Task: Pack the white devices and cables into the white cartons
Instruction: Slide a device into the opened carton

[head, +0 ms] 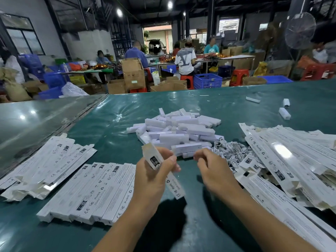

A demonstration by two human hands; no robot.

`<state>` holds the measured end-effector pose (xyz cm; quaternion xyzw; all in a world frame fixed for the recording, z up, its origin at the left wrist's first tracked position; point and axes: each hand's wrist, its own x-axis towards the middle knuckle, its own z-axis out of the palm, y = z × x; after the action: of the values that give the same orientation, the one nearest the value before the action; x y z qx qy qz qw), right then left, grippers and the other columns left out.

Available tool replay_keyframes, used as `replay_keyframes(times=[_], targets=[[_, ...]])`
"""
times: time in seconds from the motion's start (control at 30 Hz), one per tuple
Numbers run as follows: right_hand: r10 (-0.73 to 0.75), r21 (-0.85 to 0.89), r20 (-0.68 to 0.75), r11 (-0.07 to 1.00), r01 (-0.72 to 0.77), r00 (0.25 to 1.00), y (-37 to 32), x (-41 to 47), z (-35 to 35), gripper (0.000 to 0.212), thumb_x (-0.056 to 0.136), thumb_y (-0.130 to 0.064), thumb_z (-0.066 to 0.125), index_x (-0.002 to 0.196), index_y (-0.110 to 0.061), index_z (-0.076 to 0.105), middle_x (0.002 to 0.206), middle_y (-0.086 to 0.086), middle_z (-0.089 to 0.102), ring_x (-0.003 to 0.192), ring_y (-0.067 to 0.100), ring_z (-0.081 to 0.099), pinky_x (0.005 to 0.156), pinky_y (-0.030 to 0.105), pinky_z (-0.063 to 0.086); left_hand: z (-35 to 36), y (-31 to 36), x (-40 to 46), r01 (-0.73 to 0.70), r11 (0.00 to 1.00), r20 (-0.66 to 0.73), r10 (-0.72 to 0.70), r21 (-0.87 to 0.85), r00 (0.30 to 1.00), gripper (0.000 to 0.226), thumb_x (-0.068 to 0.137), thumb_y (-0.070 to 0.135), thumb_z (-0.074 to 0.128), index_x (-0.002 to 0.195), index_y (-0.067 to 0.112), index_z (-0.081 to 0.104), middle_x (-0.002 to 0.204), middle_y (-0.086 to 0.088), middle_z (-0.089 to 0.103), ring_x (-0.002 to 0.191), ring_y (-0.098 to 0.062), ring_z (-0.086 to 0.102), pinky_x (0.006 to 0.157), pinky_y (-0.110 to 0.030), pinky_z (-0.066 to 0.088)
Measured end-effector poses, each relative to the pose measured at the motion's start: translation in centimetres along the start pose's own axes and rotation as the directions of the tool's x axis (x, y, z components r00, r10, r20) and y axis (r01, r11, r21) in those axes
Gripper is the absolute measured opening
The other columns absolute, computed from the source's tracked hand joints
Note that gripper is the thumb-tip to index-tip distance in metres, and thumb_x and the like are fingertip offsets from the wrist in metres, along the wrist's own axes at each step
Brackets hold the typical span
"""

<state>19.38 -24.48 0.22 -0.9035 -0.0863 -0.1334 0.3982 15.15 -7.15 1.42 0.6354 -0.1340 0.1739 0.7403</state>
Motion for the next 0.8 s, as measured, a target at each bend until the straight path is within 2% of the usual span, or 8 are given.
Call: replay_keyframes(times=[0.1, 0.2, 0.37, 0.43, 0.53, 0.63, 0.7, 0.8], targets=[[-0.082, -0.324, 0.097, 0.940, 0.109, 0.992, 1.0, 4.6, 0.7, 0.030, 0.100, -0.020, 0.056, 0.129, -0.014, 0.056, 0.126, 0.008, 0.063, 0.115, 0.027, 0.056, 0.097, 0.041, 0.047, 0.5, -0.3, -0.2, -0.026, 0.983, -0.013, 0.029, 0.184, 1.000, 0.006, 0.084, 0.019, 0.067, 0.086, 0.014, 0.065, 0.064, -0.002, 0.061, 0.058, -0.015, 0.059, 0.059, -0.019, 0.050], [-0.141, -0.519, 0.220, 0.821, 0.238, 0.965, 1.3, 7.9, 1.7, 0.038, 0.097, -0.037, 0.063, 0.128, -0.016, 0.052, 0.129, 0.008, 0.058, 0.118, 0.030, 0.050, 0.097, 0.040, 0.042, 1.0, -0.8, -0.5, -0.005, 0.968, 0.002, 0.005, 0.252, 1.000, 0.008, 0.084, 0.024, 0.067, 0.082, 0.018, 0.062, 0.060, 0.010, 0.057, 0.055, -0.006, 0.052, 0.054, -0.016, 0.047], [-0.238, -0.644, 0.188, 0.703, 0.302, 0.953, 1.1, 8.6, 1.6, 0.027, 0.094, -0.039, 0.066, 0.111, -0.021, 0.056, 0.114, 0.003, 0.059, 0.109, 0.026, 0.050, 0.089, 0.038, 0.039, 1.5, -1.1, -0.6, -0.035, 0.968, 0.000, 0.036, 0.248, 0.999, 0.011, 0.086, 0.037, 0.072, 0.089, 0.033, 0.062, 0.068, 0.020, 0.062, 0.063, 0.000, 0.058, 0.058, -0.023, 0.053], [-0.236, -0.466, 0.046, 0.854, 0.230, 0.971, 1.0, 7.8, 0.6, 0.022, 0.093, -0.033, 0.069, 0.102, -0.019, 0.054, 0.102, 0.003, 0.059, 0.097, 0.026, 0.053, 0.079, 0.037, 0.042, 1.5, -1.2, -0.8, -0.009, 0.963, 0.010, 0.007, 0.269, 1.000, 0.020, 0.083, 0.052, 0.066, 0.099, 0.041, 0.060, 0.076, 0.017, 0.065, 0.069, -0.006, 0.063, 0.064, -0.025, 0.056], [-0.047, 0.178, -0.130, 0.982, 0.070, 0.990, 0.8, 5.4, -1.6, 0.025, 0.093, -0.030, 0.073, 0.107, -0.022, 0.054, 0.085, -0.001, 0.067, 0.070, 0.012, 0.060, 0.063, 0.026, 0.046, 1.2, -1.0, -1.1, -0.034, 0.918, 0.066, 0.008, 0.395, 0.998, 0.026, 0.087, 0.058, 0.057, 0.110, 0.047, 0.050, 0.081, 0.001, 0.063, 0.071, -0.027, 0.061, 0.069, -0.046, 0.058], [0.093, 0.752, 0.069, 0.649, -0.113, 0.993, 0.4, 2.5, -3.6, 0.055, 0.093, -0.016, 0.072, 0.138, -0.037, 0.046, 0.091, 0.004, 0.073, 0.069, 0.013, 0.068, 0.056, 0.031, 0.055, 0.9, -0.6, -0.9, -0.155, 0.858, 0.137, 0.100, 0.490, 0.985, 0.064, 0.095, 0.039, 0.060, 0.143, 0.058, 0.021, 0.095, 0.016, 0.064, 0.067, -0.010, 0.062, 0.061, -0.024, 0.054], [0.092, 0.822, 0.119, 0.550, -0.150, 0.989, 0.7, 1.2, -4.4, 0.055, 0.092, -0.010, 0.070, 0.137, -0.037, 0.052, 0.097, 0.008, 0.069, 0.082, 0.019, 0.073, 0.061, 0.034, 0.060, 0.8, -0.4, -0.7, -0.240, 0.800, 0.186, 0.163, 0.549, 0.969, 0.073, 0.098, 0.028, 0.059, 0.149, 0.056, 0.013, 0.120, 0.023, 0.056, 0.093, -0.001, 0.064, 0.078, -0.013, 0.050], [0.132, 0.884, 0.112, 0.439, -0.160, 0.985, 0.4, 0.6, -4.8, 0.018, 0.097, -0.008, 0.062, 0.113, -0.017, 0.065, 0.091, 0.007, 0.068, 0.077, 0.015, 0.071, 0.058, 0.030, 0.060, 0.8, -0.1, -0.7, -0.385, 0.686, 0.257, 0.287, 0.617, 0.923, 0.065, 0.098, 0.015, 0.061, 0.147, 0.043, 0.028, 0.140, 0.034, 0.037, 0.125, 0.010, 0.046, 0.098, -0.004, 0.034]])
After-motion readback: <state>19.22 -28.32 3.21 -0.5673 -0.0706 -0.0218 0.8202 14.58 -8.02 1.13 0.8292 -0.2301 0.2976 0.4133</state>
